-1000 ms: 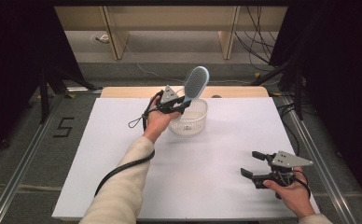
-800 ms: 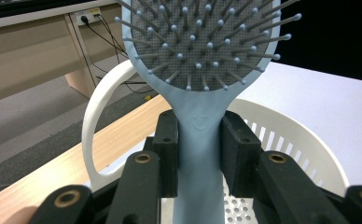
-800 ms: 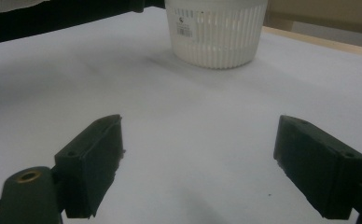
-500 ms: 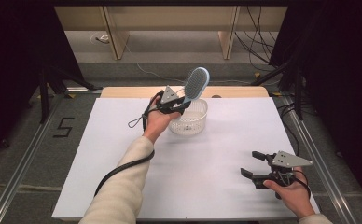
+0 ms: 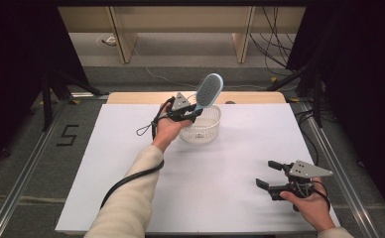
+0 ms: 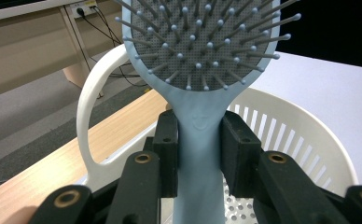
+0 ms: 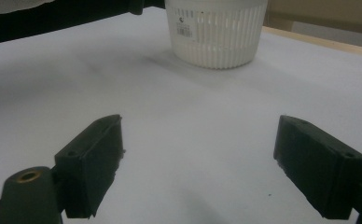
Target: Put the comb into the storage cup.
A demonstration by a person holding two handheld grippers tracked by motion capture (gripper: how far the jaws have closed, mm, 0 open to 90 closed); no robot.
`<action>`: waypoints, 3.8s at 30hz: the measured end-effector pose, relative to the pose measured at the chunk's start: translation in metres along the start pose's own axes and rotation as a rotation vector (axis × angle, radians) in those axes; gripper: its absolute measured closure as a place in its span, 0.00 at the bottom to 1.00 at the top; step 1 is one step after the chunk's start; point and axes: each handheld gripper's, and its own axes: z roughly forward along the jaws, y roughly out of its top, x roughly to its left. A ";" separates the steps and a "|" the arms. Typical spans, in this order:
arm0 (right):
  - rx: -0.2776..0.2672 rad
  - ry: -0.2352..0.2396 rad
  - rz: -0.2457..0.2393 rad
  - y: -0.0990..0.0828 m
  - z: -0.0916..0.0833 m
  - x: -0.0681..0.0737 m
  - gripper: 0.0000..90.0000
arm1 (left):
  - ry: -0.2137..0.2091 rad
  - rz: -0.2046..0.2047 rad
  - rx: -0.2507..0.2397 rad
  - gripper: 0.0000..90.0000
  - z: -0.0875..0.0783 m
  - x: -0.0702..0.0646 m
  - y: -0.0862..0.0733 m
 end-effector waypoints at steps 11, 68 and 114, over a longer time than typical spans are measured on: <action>0.000 -0.001 0.001 0.000 0.000 0.000 0.18 | -0.004 0.005 0.005 0.77 0.000 0.000 0.000; 0.003 -0.011 0.004 0.000 0.000 0.000 0.18 | 0.020 -0.097 0.081 0.05 -0.076 -0.003 -0.006; 0.004 -0.017 0.003 0.001 0.000 0.001 0.18 | 0.050 -0.135 0.081 0.00 -0.155 -0.021 -0.056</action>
